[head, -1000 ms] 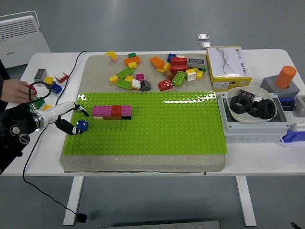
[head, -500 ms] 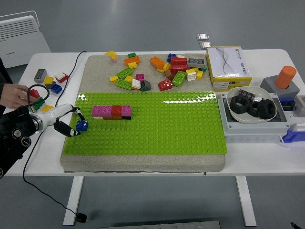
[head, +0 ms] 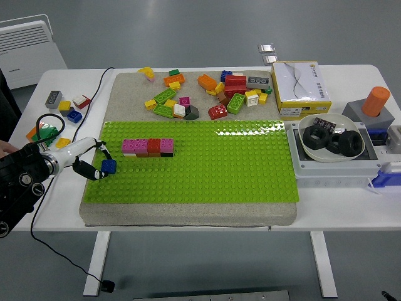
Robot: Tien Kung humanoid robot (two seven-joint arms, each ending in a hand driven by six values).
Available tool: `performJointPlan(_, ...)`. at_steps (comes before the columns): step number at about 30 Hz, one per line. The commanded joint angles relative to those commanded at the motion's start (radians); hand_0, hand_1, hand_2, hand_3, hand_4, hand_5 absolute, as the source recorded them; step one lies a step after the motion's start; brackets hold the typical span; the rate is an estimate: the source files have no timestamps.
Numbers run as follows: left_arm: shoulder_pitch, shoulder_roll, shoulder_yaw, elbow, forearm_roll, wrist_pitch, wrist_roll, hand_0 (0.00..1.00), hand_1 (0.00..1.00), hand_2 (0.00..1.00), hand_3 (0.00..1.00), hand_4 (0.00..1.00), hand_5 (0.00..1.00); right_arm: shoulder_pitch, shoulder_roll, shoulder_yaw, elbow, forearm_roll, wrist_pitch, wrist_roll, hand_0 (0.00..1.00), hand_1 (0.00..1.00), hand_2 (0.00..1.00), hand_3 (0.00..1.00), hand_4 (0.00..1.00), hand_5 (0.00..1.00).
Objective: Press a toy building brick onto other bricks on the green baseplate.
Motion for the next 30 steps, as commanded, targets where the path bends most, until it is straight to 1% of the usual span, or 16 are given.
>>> performJointPlan(2,0.0,-0.001,-0.001,0.0,-0.006,0.0,0.001,0.955,0.976,0.93,0.505,0.802,0.002,0.0,0.0,0.001,0.0,-0.001,0.0,0.0,0.52,0.625,0.741,0.81,0.89,0.998)
performJointPlan(10,0.0,0.002,-0.007,0.002,-0.033,-0.004,0.002,0.954,0.974,0.927,0.507,0.8,0.002,-0.001,0.0,0.005,0.0,-0.005,0.001,0.0,0.52,0.626,0.74,0.809,0.89,0.998)
performJointPlan(24,-0.01,0.015,-0.036,-0.007,-0.048,0.001,-0.007,0.957,0.976,0.929,0.512,0.793,0.002,-0.002,-0.002,0.008,0.0,-0.009,0.001,0.0,0.52,0.626,0.738,0.809,0.891,0.998)
performJointPlan(30,-0.012,0.017,-0.04,-0.01,-0.058,0.001,-0.011,0.964,0.98,0.938,0.514,0.794,0.002,-0.001,-0.003,0.006,0.0,-0.007,0.001,-0.001,0.52,0.626,0.737,0.809,0.892,0.998)
